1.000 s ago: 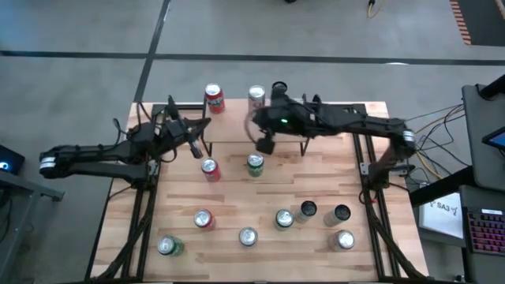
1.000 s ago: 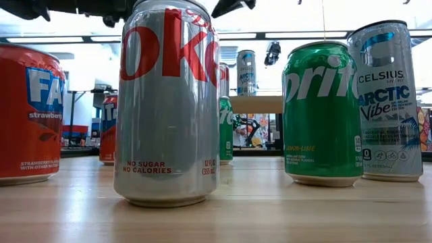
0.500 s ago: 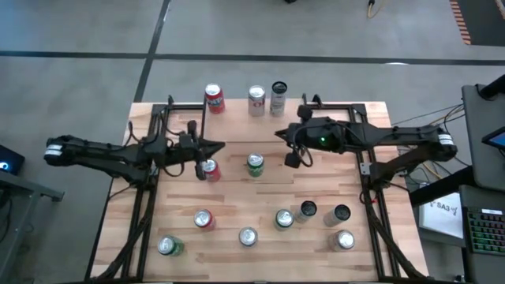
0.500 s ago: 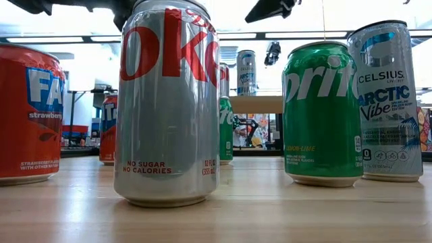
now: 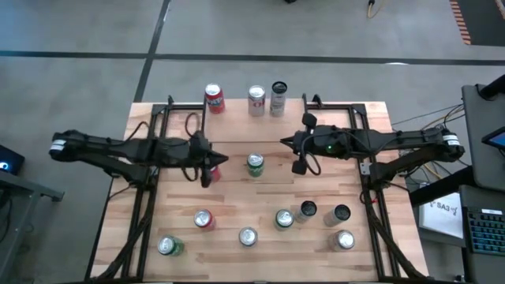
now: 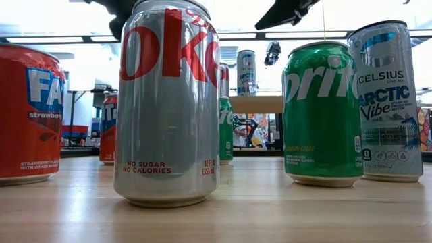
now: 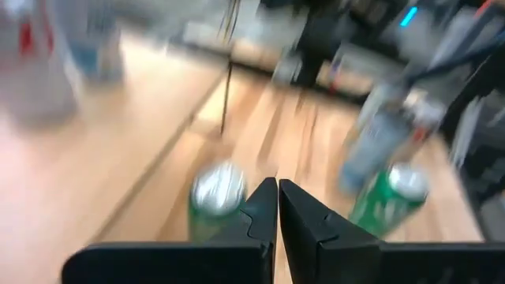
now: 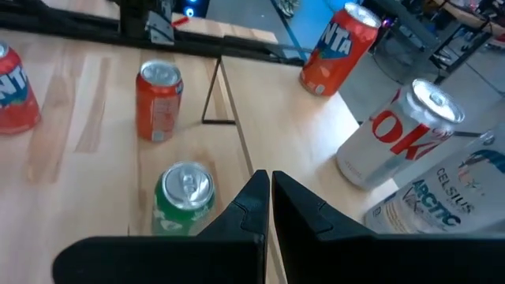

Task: Place canned beverage on shelf
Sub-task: Put the top orange soda can on the shelf aligned with the other orange soda can

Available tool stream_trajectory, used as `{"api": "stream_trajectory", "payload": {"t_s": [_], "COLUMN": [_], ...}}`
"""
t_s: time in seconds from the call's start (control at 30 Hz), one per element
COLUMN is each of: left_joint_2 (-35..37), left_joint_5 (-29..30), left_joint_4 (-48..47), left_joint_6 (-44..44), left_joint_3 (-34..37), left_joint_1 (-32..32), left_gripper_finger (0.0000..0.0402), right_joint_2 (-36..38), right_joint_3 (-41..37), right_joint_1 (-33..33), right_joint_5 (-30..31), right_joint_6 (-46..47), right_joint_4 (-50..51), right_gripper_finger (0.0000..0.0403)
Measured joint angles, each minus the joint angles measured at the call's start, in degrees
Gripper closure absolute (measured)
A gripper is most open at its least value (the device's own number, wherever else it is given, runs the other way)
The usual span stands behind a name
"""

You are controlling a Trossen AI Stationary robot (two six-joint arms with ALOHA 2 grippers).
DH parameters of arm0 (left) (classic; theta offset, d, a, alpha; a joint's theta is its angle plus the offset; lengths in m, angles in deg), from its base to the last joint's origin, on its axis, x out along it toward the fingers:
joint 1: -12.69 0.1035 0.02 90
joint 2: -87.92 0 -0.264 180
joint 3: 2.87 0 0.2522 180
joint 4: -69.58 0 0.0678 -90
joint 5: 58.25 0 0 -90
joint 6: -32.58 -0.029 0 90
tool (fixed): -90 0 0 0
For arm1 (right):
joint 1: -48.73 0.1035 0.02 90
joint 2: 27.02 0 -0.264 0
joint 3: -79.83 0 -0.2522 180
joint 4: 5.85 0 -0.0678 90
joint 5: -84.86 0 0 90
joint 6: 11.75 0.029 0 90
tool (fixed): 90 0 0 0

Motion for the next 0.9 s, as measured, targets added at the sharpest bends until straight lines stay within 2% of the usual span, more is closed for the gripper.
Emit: {"api": "stream_trajectory", "payload": {"t_s": [0.17, 0.3, 0.43, 0.53, 0.67, 0.9], "left_joint_2": [-5.9, -11.0, -16.3, -19.9, -23.1, -25.8], "left_joint_5": [-0.9, -1.1, -2.5, -5.7, -8.9, -7.0], "left_joint_4": [-27.2, -41.9, -52.1, -56.7, -58.9, -59.6], "left_joint_6": [9.1, 12.2, 16.2, 19.5, 21.6, 25.9], "left_joint_3": [-11.3, -18.1, -22.7, -25.8, -29.1, -31.7], "left_joint_1": [-0.7, -1.5, -1.6, -1.6, -1.6, -1.6], "left_gripper_finger": [0.0402, 0.0402, 0.0402, 0.0394, 0.0359, 0.0241], "right_joint_2": [0.0, 0.1, 0.0, 0.1, 0.0, 0.0], "right_joint_3": [-0.1, -0.1, -0.1, 0.0, 0.3, 0.3], "right_joint_1": [0.0, 0.0, 0.0, 0.0, 0.0, 0.0], "right_joint_5": [0.1, 0.2, 0.2, 0.2, 0.2, 0.2], "right_joint_6": [-0.1, -1.0, -2.0, -2.4, -1.8, -1.6], "right_joint_4": [1.3, 1.3, 1.3, 1.3, 1.5, 2.2], "right_gripper_finger": [0.0394, 0.0394, 0.0394, 0.0394, 0.0394, 0.0394]}}
